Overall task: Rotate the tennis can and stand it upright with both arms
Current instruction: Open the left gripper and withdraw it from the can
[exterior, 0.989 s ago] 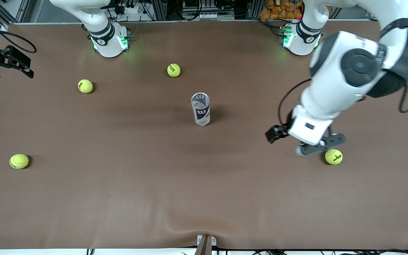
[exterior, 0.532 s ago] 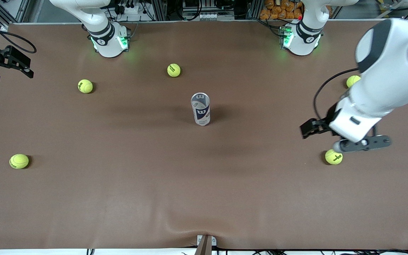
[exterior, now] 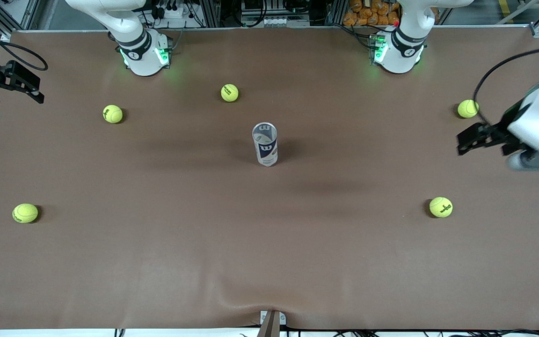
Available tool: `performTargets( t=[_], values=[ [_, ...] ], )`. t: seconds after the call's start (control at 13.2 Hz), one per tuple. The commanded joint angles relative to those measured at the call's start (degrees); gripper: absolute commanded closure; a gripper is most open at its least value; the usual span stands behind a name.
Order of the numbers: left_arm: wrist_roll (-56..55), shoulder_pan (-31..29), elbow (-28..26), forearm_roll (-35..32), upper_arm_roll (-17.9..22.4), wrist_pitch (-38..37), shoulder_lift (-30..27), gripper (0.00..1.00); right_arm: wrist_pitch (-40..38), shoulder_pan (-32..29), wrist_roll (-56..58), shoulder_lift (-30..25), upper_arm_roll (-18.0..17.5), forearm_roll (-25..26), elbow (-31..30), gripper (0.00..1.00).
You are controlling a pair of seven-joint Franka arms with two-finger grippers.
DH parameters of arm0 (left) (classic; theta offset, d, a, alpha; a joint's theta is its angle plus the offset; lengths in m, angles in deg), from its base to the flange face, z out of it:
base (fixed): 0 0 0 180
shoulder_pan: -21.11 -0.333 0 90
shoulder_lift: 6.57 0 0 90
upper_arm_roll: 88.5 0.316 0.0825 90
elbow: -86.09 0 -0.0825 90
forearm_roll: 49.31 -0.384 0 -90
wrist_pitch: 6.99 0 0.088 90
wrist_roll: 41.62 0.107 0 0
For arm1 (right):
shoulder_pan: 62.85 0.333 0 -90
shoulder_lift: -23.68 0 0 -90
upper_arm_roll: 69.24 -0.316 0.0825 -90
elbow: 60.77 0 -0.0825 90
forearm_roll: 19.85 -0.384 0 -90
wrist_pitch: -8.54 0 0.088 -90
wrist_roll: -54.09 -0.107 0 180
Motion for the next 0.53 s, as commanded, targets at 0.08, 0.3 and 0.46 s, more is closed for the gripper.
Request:
performTargets(
  t=[0.08,0.3,0.46],
  values=[
    [2.19,-0.08,-4.24,0.47,0.98,-1.76,-4.77,0.0,0.29,-0.01,0.75,-0.38,0.18,-1.01,-0.46,0.0],
    [4.84,-0.08,-7.3,0.47,3.35,-4.13,-9.77,0.0,0.46,-0.01,0.75,-0.38,0.18,-1.01,-0.72,0.0],
    [7.02,-0.43,-7.58,0.38,5.09,-5.45,-10.22,0.0,0.64,-0.27,0.75,-0.38,0.18,-0.93,-1.34,0.0]
  ],
)
